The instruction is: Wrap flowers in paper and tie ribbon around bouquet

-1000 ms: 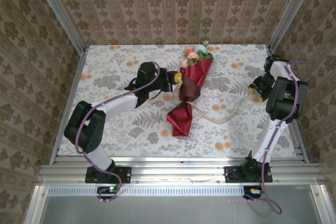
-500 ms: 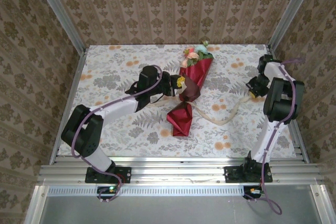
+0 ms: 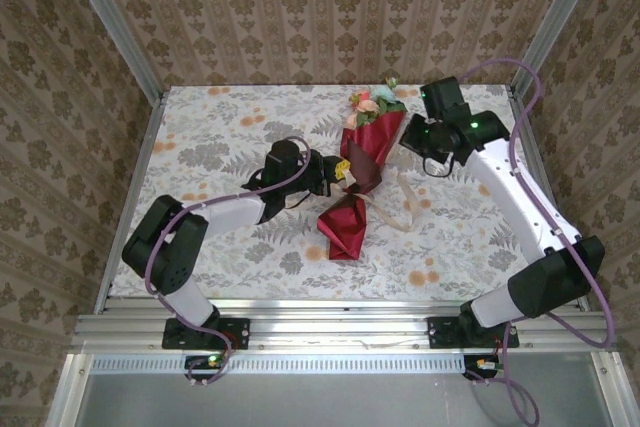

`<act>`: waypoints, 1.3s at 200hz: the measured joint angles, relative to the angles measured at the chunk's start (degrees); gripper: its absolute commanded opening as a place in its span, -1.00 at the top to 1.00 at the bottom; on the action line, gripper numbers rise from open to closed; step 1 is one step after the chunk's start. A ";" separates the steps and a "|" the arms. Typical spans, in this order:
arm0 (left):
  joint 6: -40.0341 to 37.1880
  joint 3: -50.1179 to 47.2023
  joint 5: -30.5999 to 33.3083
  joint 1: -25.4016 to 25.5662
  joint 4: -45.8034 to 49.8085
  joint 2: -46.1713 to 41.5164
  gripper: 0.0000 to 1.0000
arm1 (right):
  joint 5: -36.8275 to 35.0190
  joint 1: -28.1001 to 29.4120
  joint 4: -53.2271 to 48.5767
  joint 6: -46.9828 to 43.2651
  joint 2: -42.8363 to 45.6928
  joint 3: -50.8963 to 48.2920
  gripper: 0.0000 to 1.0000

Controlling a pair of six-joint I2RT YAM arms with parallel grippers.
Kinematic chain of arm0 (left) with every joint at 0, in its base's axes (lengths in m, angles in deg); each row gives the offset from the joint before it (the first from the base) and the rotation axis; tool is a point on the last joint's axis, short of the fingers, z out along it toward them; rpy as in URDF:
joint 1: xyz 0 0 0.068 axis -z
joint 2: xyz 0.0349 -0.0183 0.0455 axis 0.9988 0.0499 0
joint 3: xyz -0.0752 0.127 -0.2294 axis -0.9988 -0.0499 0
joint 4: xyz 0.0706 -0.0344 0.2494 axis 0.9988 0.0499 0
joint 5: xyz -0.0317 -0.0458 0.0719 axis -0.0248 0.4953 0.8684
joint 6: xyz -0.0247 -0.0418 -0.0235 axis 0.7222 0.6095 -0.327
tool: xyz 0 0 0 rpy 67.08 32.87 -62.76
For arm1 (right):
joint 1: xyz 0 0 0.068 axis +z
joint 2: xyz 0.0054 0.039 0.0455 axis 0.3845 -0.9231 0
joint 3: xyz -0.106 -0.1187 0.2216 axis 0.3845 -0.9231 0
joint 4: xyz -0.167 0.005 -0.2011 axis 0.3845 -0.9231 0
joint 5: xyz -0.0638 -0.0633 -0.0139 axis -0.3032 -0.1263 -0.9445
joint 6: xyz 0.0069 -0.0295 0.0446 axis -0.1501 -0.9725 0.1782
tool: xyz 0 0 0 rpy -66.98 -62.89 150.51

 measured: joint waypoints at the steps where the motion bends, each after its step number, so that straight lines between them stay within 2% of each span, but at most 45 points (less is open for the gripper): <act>1: -0.13 0.00 -0.02 0.00 0.00 0.02 1.00 | 0.09 0.20 0.02 0.00 -0.11 0.17 1.00; 45: -5.70 -1.25 -1.14 0.52 -0.94 1.33 1.00 | 2.91 7.85 2.99 -0.39 -8.72 14.21 1.00; 95: -13.90 -4.07 -1.05 2.93 -1.01 1.33 1.00 | 7.06 10.19 4.50 -2.45 -26.51 35.54 1.00; 152: -21.66 -6.99 -0.37 3.67 -1.01 0.98 1.00 | 12.31 11.23 1.79 -5.03 -45.11 60.57 1.00; 221: -28.92 -5.01 0.07 4.22 4.17 0.94 1.00 | 21.00 14.62 2.32 -8.09 -49.05 62.84 1.00; 260: -36.24 -2.01 0.98 6.19 9.79 0.94 1.00 | 25.75 16.39 4.11 -8.70 -51.60 62.84 1.00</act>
